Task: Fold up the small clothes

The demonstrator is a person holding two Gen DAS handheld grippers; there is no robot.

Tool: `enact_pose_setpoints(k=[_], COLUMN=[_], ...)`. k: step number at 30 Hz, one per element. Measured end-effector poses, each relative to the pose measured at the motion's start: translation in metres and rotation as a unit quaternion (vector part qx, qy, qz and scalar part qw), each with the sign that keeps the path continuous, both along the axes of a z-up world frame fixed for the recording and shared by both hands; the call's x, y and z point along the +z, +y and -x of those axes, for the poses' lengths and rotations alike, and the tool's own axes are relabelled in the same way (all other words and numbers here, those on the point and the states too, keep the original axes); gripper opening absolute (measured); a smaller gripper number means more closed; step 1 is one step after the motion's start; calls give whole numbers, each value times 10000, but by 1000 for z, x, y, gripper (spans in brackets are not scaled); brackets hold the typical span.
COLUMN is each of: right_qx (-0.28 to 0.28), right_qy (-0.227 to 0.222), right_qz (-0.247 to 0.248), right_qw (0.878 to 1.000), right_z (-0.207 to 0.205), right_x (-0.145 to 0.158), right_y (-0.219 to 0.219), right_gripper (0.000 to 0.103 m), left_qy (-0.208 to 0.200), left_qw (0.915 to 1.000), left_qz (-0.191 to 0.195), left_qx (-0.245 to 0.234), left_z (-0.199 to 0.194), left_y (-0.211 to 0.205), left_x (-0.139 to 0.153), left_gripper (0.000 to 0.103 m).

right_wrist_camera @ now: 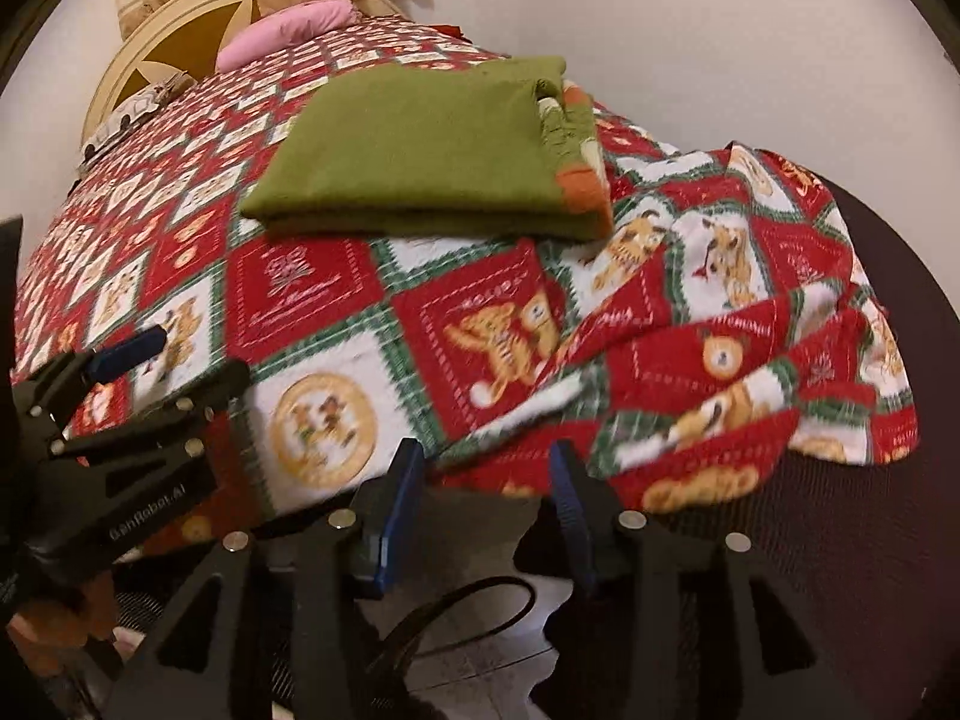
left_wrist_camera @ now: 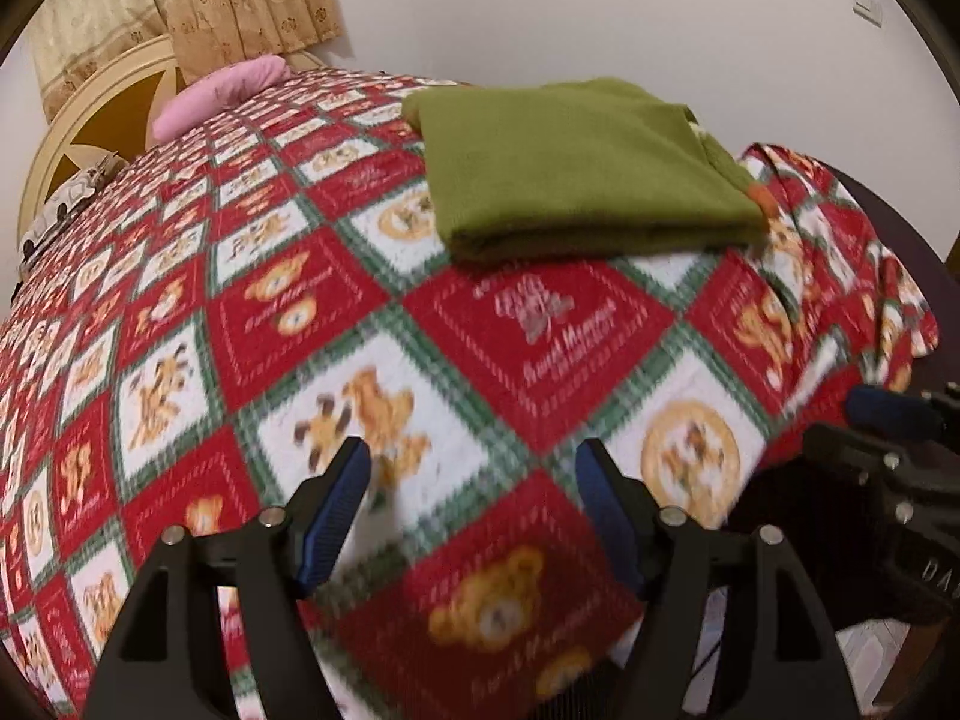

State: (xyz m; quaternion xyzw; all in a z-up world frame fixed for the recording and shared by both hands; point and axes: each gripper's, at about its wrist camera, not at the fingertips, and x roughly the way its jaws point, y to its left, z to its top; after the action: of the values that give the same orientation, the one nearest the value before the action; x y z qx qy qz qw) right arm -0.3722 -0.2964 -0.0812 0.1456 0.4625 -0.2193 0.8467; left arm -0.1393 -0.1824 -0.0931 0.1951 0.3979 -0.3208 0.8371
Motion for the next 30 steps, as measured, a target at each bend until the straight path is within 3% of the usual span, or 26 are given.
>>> enact_pose_setpoints(k=[8,10,12,16,22,26,30], right_qx=[4,-11,-115,-239,-620,-837,-1064], right_qy=[-224,-396,-697,-1100,-1858,-2309,-2606], right_qz=[-16,156,393,759,1827,2300,2609], right_qw=[9997,9991,9967,9907,9635,9417,9234], right_z=[11,17,24,35,59,74,87], right_x=[28,42,60,87,130,150,163], right_y=[13,17,20,25,37,39,40], right_gripper=[46,64,75,75,75,84,86], left_qy=[-297,-480,-706,-1164,-1783,-1928,-1909], left_qw=[9995,9986,9968,9909,9781,9717,9684], left_qz=[107,230,378,664,1058,1359,1604], left_qx=[-89,-73,-46,-106,-181,-93,1], left_z=[22,27,32,46,54,54,50], left_y=[14,17,20,25,29,33,30], left_x=[19,30,42,65,99,118,136], left_gripper=[79,87,100,103,103,103,103])
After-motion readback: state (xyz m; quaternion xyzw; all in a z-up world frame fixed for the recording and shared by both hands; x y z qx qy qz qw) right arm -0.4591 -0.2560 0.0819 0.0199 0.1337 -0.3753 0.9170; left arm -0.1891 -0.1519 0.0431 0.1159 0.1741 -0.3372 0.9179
